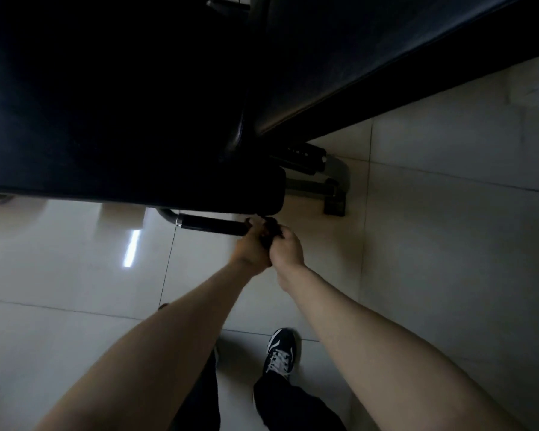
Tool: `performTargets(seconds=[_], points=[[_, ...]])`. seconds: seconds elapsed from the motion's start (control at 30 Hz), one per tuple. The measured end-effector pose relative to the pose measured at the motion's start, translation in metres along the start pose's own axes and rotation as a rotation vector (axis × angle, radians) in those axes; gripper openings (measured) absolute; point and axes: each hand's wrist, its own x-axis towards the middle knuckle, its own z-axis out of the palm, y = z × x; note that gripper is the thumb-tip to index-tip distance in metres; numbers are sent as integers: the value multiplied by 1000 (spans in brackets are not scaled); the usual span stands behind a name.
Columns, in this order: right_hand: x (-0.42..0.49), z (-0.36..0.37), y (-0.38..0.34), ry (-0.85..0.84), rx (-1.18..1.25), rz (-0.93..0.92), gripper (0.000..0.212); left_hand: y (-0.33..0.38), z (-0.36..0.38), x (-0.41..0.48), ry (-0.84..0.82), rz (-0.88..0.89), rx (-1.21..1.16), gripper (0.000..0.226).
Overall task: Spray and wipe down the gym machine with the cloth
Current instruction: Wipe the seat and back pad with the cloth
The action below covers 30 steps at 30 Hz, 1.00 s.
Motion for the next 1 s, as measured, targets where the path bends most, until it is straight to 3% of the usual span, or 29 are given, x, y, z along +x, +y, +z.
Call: performTargets(seconds=[0.2, 0.33, 0.5, 0.73, 1.0], points=[[-64, -92, -43, 129, 158, 6, 29, 85, 18, -62, -91, 155, 124, 41], [-127, -144, -78, 190, 259, -12, 29, 158, 14, -114, -236, 150, -27, 53], [-188, -206, -116, 256, 351, -109, 30, 247, 20, -162, -323, 128, 92, 47], [-230, -278, -154, 365, 284, -117, 19, 339, 44, -223, -314, 505, 573, 41], [-229, -390, -211, 431, 267, -234, 31, 445, 113, -224, -194, 524, 559, 37]])
